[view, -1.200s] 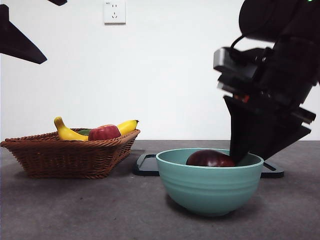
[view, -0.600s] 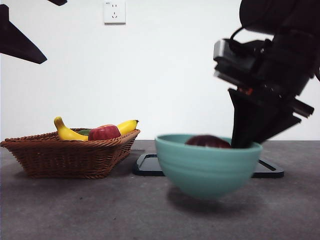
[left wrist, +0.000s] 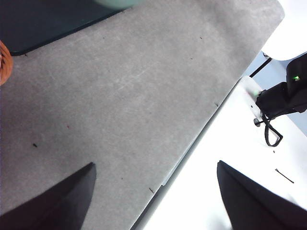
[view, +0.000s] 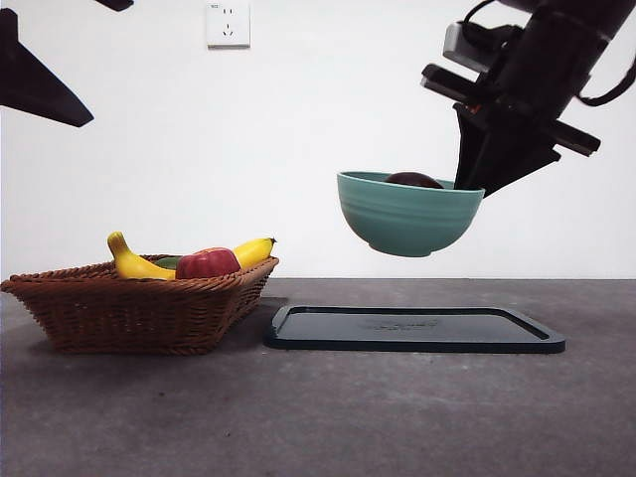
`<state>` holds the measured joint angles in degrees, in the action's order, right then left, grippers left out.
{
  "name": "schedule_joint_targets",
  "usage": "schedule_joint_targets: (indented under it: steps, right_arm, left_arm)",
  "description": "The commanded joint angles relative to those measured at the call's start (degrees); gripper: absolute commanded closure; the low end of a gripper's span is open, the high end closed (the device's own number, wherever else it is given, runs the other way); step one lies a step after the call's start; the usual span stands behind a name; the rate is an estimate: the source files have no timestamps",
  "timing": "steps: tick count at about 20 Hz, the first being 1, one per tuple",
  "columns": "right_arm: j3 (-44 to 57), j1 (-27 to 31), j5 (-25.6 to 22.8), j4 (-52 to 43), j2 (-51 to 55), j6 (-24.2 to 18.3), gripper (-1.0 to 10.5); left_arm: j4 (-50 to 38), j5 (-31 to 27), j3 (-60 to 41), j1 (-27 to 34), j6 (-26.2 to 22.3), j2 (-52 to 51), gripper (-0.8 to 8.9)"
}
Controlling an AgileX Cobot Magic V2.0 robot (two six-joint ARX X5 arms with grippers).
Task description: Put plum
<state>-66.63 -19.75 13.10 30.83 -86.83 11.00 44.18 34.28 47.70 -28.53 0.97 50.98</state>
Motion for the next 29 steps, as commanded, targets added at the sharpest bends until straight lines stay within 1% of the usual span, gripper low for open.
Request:
schedule_joint_targets:
  steps: [1, 5, 7, 10, 14, 16, 17, 19, 22, 26, 29]
  right_arm:
    - [-4.28, 1.07, -0.09, -0.31, -5.11, 0.57, 9.4]
    - [-9.53, 2.43, -0.11, -1.64, -15.02, 0.55, 9.4]
    - [-10.34, 2.43, -0.09, -3.45, -18.16, 0.57, 9.4]
    - [-10.36, 2.43, -0.37, -4.66, -20.87, 0.59, 9.4]
    - [-10.36, 2.43, -1.14, -4.46, -21.33, 0.57, 9.3]
    - [-10.36, 2.36, -1.16, -3.69, -21.29, 0.63, 7.4]
    - [-10.4, 2.38, -1.22, -3.19, -20.87, 0.66, 7.2]
    - [-10.78, 2.67, -1.6, -1.92, -18.1, 0.61, 7.2]
    - [-10.78, 2.69, -1.51, 1.14, -8.52, 0.28, 7.2]
    - [-10.71, 2.08, -1.2, 11.34, 8.79, -2.45, 7.2]
    - [-10.45, 1.77, -1.18, 18.36, 18.91, -3.63, 7.2]
  left_arm:
    - [-0.26, 0.2, 0.61, -0.37, -0.28, 0.26, 4.1]
    - [-0.07, 0.2, 0.61, -0.37, -0.28, 0.26, 4.1]
    - [0.02, 0.2, 0.61, -0.37, -0.26, 0.26, 4.1]
    - [0.02, 0.2, 0.61, -0.37, -0.26, 0.26, 4.1]
    - [0.02, 0.2, 0.61, -0.37, -0.26, 0.26, 4.1]
    - [0.02, 0.2, 0.61, -0.37, -0.26, 0.26, 4.1]
    - [0.02, 0.2, 0.61, -0.35, -0.26, 0.26, 4.1]
    - [0.02, 0.2, 0.61, -0.35, -0.28, 0.26, 4.1]
    - [-0.02, 0.2, 0.61, -0.35, -0.28, 0.26, 4.1]
    - [-0.04, 0.2, 0.61, -0.35, -0.28, 0.26, 4.1]
    - [-0.07, 0.2, 0.61, -0.35, -0.28, 0.26, 4.1]
